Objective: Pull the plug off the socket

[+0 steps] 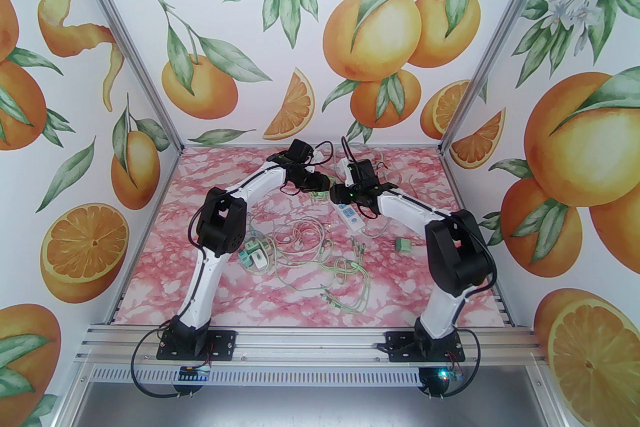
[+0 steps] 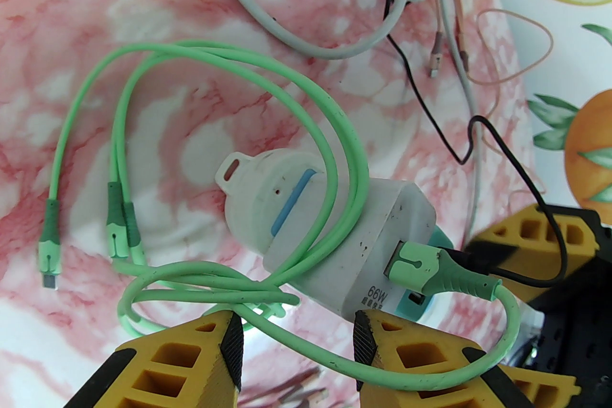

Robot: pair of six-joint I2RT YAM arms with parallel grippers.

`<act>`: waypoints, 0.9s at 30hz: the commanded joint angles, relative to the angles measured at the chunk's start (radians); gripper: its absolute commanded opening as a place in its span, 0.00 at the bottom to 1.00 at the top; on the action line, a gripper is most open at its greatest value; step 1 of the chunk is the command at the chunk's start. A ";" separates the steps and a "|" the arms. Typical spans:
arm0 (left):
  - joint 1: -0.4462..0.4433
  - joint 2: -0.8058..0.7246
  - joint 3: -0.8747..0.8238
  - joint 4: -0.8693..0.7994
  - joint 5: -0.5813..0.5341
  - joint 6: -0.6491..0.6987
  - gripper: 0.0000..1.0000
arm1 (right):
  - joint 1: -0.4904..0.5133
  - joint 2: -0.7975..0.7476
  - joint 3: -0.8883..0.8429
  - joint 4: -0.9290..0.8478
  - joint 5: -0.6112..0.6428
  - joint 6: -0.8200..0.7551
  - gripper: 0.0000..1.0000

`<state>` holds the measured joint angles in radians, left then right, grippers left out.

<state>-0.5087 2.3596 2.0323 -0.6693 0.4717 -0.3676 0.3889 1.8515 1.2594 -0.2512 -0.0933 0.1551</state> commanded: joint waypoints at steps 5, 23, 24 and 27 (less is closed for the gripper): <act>0.007 0.009 0.038 0.016 0.010 -0.003 0.45 | 0.005 0.071 0.073 -0.070 0.062 -0.095 0.55; 0.024 -0.005 0.030 0.011 0.039 -0.009 0.50 | 0.017 0.128 0.107 -0.105 0.031 -0.085 0.34; 0.028 -0.013 0.021 0.013 0.031 -0.008 0.50 | 0.025 0.122 0.095 -0.094 0.027 -0.079 0.34; 0.044 -0.047 -0.022 0.044 0.022 -0.027 0.51 | 0.049 0.110 0.073 -0.065 0.021 -0.071 0.34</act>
<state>-0.4854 2.3592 2.0308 -0.6582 0.4980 -0.3870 0.4007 1.9747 1.3674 -0.3290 -0.0509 0.0589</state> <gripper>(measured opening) 0.504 0.419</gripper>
